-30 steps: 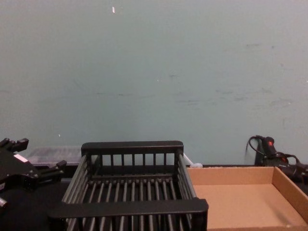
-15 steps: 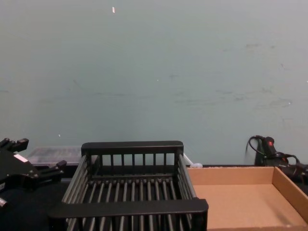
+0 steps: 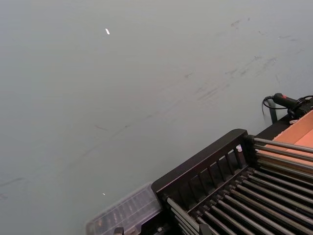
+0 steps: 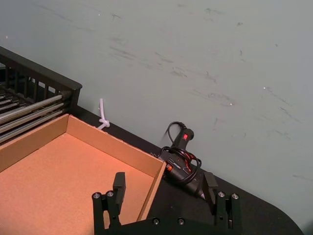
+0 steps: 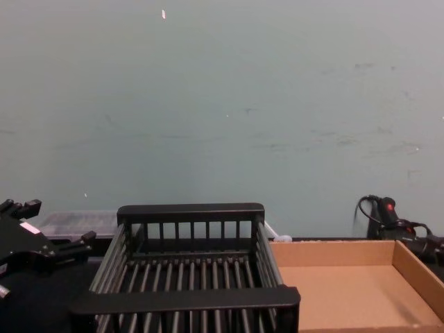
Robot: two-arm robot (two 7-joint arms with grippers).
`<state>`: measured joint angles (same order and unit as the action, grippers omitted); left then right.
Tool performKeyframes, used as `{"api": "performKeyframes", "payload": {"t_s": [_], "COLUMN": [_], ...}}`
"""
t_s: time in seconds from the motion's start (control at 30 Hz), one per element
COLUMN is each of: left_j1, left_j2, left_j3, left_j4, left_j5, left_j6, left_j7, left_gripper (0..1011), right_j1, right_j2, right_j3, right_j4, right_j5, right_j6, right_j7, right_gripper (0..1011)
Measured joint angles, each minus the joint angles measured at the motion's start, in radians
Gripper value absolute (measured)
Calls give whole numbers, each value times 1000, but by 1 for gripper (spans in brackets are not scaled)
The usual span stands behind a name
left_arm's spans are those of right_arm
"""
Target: Pick up the white tape and place it into the black box , Pick up the silver tape and place it into the brown box.
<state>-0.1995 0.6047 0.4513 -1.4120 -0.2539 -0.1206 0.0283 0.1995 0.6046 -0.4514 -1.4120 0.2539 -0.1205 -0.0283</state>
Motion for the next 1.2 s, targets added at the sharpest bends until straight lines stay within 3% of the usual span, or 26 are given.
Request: {"api": "performKeyframes", "payload": {"t_s": [0.2, 0.53, 0.9, 1.2], "left_j1": [0, 0, 0, 0], "left_j2": [0, 0, 0, 0], "left_j3": [0, 0, 0, 0], "left_j4": [0, 0, 0, 0], "left_j5": [0, 0, 0, 0], "left_j6": [0, 0, 0, 0], "left_j7": [0, 0, 0, 0], "left_gripper": [1001, 1001, 1002, 1001], "right_j1": [-8, -64, -200, -311], "right_j2": [1, 49, 129, 177], "right_j3": [21, 89, 217, 294], "right_j4": [-12, -133, -313, -415], "right_j5": [9, 72, 205, 258], "right_j6": [9, 113, 246, 320], "right_j7": [17, 72, 141, 181], "right_gripper": [1002, 1002, 1003, 1002]}}
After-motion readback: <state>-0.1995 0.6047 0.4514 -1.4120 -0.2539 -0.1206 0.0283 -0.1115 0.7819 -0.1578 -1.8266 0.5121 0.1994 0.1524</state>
